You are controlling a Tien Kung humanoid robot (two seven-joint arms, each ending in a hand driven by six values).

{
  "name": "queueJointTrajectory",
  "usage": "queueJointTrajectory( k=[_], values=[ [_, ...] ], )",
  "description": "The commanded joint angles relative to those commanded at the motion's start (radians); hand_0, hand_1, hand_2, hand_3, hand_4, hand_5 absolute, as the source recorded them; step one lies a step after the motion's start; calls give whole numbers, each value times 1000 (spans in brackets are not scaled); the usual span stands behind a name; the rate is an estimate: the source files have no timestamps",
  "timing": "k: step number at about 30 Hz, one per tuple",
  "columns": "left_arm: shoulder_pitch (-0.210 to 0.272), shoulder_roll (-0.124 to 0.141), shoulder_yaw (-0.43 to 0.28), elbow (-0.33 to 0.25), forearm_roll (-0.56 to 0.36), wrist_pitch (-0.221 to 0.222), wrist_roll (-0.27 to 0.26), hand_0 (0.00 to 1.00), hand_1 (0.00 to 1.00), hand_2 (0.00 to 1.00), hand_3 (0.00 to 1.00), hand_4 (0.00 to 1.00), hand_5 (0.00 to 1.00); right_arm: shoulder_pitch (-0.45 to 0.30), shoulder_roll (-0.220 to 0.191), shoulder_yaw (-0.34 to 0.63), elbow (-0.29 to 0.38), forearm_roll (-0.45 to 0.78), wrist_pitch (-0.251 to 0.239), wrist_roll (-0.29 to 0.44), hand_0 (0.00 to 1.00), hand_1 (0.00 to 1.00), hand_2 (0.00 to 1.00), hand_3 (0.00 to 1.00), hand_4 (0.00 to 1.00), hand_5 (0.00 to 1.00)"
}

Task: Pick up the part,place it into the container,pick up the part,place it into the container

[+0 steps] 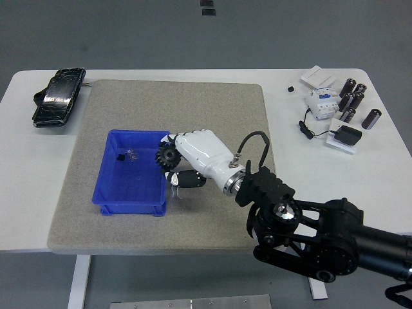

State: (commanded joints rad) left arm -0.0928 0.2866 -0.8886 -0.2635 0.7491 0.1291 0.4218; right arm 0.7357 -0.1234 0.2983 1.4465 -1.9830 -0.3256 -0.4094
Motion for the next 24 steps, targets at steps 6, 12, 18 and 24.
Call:
queueJointTrajectory(
  k=[6, 12, 18, 24],
  values=[
    [1, 1, -3, -1, 4, 0, 4, 679, 639, 601, 591, 674, 302, 45, 79, -76, -82, 15, -66, 31, 472, 562, 510, 584, 425, 2],
    [0, 2, -5, -2, 8, 0, 6, 680, 638, 602, 591, 675, 304, 69, 114, -134, -141, 26, -61, 27, 547, 646, 624, 660, 363, 219],
    [0, 3, -4, -2, 6, 0, 5, 680, 638, 601, 590, 675, 305, 72, 123, -164, -170, 25, -16, -3, 784, 830, 819, 815, 539, 293],
    [1, 5, -6, -2, 7, 1, 7, 680, 638, 602, 591, 677, 305, 72, 123, -175, -174, 33, 3, -11, 899, 929, 930, 960, 764, 417]
  ],
)
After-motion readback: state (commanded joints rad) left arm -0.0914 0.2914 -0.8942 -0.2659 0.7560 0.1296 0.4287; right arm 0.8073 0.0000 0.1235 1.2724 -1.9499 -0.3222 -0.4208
